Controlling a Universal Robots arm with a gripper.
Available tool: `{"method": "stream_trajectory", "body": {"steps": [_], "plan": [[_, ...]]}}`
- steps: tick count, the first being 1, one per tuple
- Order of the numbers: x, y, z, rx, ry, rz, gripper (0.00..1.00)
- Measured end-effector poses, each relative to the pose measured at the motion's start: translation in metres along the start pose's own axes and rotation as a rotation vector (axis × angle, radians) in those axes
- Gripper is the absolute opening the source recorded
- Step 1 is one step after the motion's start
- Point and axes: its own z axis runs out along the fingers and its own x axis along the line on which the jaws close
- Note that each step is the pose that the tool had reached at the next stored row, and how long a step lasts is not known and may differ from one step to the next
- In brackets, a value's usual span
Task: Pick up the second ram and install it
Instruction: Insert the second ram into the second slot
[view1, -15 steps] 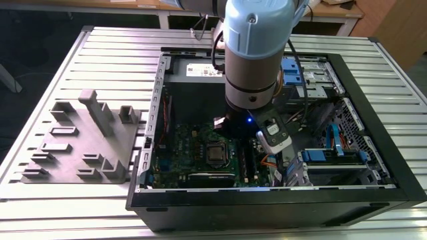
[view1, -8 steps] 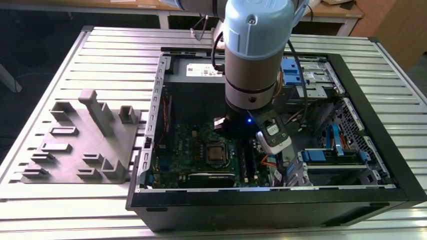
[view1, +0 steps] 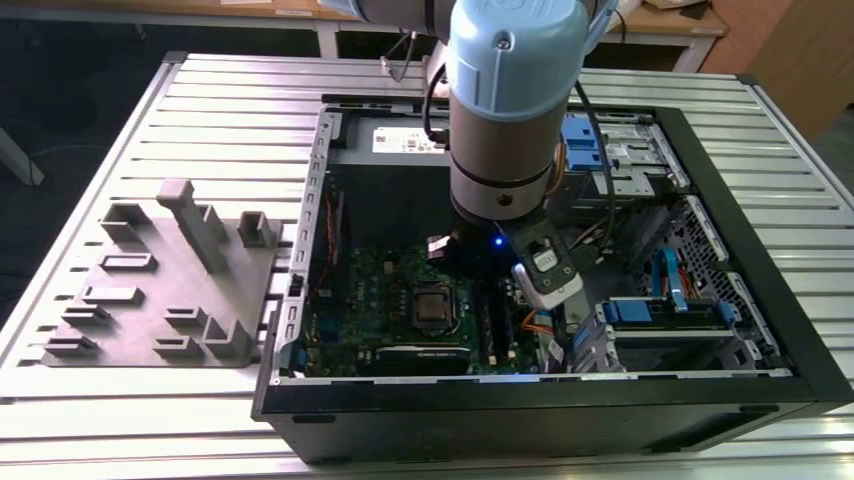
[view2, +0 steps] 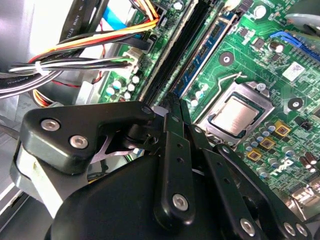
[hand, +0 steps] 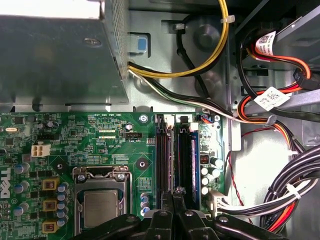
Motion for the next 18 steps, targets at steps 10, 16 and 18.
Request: {"method": "stream_trajectory", "body": {"steps": [10, 16, 18], "plan": [[0.0000, 0.0000, 0.0001, 0.0000, 0.0000, 0.000, 0.16], [-0.0012, 0.0008, -0.0110, 0.0000, 0.0000, 0.000, 0.16], [-0.0016, 0.0011, -0.0154, -0.0001, 0.0000, 0.000, 0.16]]}}
